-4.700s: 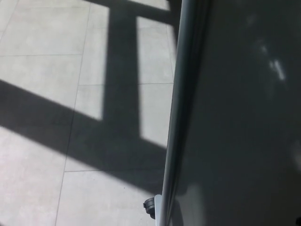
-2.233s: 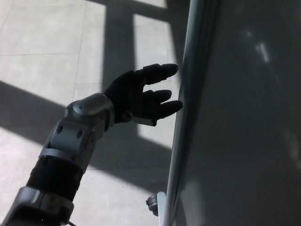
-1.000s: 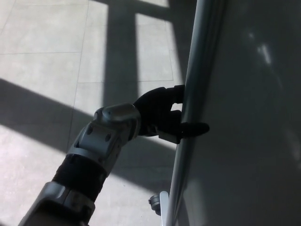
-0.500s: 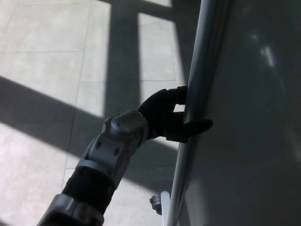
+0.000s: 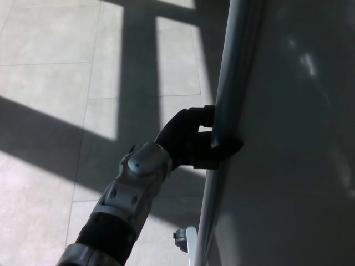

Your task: A white board is being place on the right hand side and parallel to the robot and the robot uses its left hand to grab on the leftside of the whiteboard and drag the whiteboard from the right hand side to the left hand side

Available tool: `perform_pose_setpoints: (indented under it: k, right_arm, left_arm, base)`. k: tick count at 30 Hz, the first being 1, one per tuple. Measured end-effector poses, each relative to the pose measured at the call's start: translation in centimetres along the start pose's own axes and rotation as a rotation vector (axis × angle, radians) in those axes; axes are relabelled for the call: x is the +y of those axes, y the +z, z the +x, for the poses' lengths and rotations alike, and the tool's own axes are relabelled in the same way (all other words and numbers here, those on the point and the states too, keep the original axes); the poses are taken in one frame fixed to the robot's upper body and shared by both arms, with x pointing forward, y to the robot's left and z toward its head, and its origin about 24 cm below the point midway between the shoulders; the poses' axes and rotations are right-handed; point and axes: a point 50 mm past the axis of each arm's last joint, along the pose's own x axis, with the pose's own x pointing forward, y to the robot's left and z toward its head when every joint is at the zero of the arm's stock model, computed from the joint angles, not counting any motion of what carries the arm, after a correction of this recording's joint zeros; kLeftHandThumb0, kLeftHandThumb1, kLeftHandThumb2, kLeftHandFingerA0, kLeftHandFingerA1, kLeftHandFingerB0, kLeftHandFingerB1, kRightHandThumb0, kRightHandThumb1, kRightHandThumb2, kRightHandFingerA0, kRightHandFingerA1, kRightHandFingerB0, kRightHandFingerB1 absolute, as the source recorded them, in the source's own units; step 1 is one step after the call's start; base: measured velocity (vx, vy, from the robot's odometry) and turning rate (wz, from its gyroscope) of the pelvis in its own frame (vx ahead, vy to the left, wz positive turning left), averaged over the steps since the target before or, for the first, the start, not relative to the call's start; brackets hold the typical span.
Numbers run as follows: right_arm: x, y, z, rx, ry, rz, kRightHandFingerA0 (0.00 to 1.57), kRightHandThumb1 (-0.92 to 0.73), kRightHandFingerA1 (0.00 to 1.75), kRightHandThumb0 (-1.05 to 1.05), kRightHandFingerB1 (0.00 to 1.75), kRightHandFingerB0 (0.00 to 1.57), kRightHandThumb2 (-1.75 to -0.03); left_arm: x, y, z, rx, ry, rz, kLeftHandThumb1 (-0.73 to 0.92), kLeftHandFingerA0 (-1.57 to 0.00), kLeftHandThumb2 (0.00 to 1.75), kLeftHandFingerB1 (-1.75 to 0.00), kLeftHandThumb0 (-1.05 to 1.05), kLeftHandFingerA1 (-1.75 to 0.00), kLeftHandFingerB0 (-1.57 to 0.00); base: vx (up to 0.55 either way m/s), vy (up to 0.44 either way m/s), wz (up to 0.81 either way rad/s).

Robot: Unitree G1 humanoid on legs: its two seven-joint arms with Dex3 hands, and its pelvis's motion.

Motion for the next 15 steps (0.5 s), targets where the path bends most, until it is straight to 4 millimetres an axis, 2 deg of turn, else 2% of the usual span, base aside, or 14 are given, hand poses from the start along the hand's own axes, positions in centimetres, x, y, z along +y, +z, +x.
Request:
perform_pose_setpoints:
  k: [1,3,4,8,11,13,14,15]
  right_arm:
    - [0.0,0.0,0.0,0.001,0.001,-0.002,0.93,-0.66,0.80,-0.79,0.58,0.62,-0.61]
    - [0.0,0.0,0.0,0.001,0.001,-0.006,0.94,-0.66,0.81,-0.79,0.58,0.63,-0.60]
    - [0.0,0.1,0.0,0.001,0.001,-0.008,0.91,-0.66,0.81,-0.80,0.58,0.64,-0.60]
    - [0.1,0.2,0.1,0.001,0.004,-0.009,0.92,-0.65,0.80,-0.82,0.58,0.64,-0.60]
    - [0.1,0.3,0.2,0.000,0.006,-0.013,0.91,-0.64,0.80,-0.82,0.58,0.65,-0.60]
    - [0.1,0.3,0.3,0.000,0.008,-0.015,0.91,-0.65,0.80,-0.81,0.59,0.64,-0.60]
    - [0.2,0.3,0.3,0.000,0.009,-0.016,0.90,-0.65,0.80,-0.81,0.59,0.65,-0.61]
    - [0.2,0.3,0.3,0.000,0.010,-0.017,0.90,-0.66,0.79,-0.81,0.59,0.65,-0.60]
  left_arm:
    - [0.3,0.0,-0.1,0.002,0.001,0.004,0.78,-0.95,0.63,-0.78,-0.14,-0.99,-0.87]
    - [0.8,0.0,-0.4,0.003,0.003,0.021,0.78,-0.96,0.63,-0.79,-0.10,-0.97,-0.87]
    - [1.1,0.0,-0.5,0.003,0.004,0.031,0.77,-0.95,0.62,-0.79,-0.18,-1.00,-0.86]
    - [2.6,0.0,-1.2,0.009,0.001,0.056,0.79,-0.88,0.63,-0.84,-0.21,-1.07,-0.79]
    - [3.9,0.0,-1.9,0.021,-0.018,0.065,0.80,-0.92,0.63,-0.82,-0.30,-0.98,-0.82]
    - [4.8,0.1,-2.4,0.032,-0.034,0.085,0.77,-0.93,0.61,-0.80,-0.22,-0.94,-0.85]
    - [5.3,0.2,-2.7,0.038,-0.040,0.088,0.79,-0.94,0.63,-0.76,-0.08,-0.92,-0.91]
    - [5.8,0.3,-3.0,0.045,-0.048,0.090,0.80,-0.91,0.63,-0.74,-0.07,-0.92,-0.90]
  base:
    - [0.00,0.000,0.00]
    - [0.00,0.000,0.00]
    - [0.00,0.000,0.00]
    - [0.00,0.000,0.00]
    - [0.00,0.000,0.00]
    - [0.00,0.000,0.00]
    - [0.00,0.000,0.00]
    - [0.00,0.000,0.00]
